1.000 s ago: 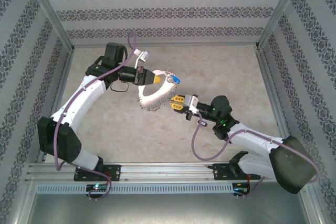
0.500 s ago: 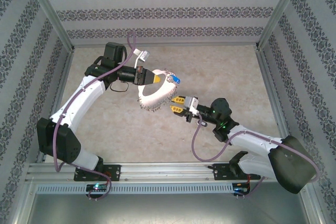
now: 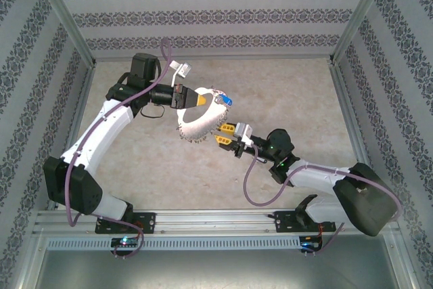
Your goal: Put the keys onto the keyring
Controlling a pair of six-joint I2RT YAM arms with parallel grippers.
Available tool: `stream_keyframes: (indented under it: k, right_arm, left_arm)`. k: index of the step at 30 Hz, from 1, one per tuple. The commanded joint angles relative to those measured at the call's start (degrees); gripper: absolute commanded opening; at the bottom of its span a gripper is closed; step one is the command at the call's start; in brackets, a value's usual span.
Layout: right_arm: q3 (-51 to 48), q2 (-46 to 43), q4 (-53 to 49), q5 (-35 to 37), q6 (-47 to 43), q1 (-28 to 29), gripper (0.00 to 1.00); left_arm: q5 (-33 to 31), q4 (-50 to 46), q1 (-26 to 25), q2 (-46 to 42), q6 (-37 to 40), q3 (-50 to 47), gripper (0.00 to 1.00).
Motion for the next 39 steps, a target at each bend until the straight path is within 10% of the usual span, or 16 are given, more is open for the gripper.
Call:
stream_keyframes:
  k: [1,39]
  right_arm:
    - [0.02,0.34,6.14,0.11,2.48,0.08,0.28]
    - [-0.21,1.13,10.67,5.21,7.19,-0.44,0.34]
  left_arm:
    - [2.58,3.10,0.27,-1.71,-0.39,-0.36,0.00]
    - [-2.21,7.56,0.38,-1.64,-3.66,-1.76,0.00]
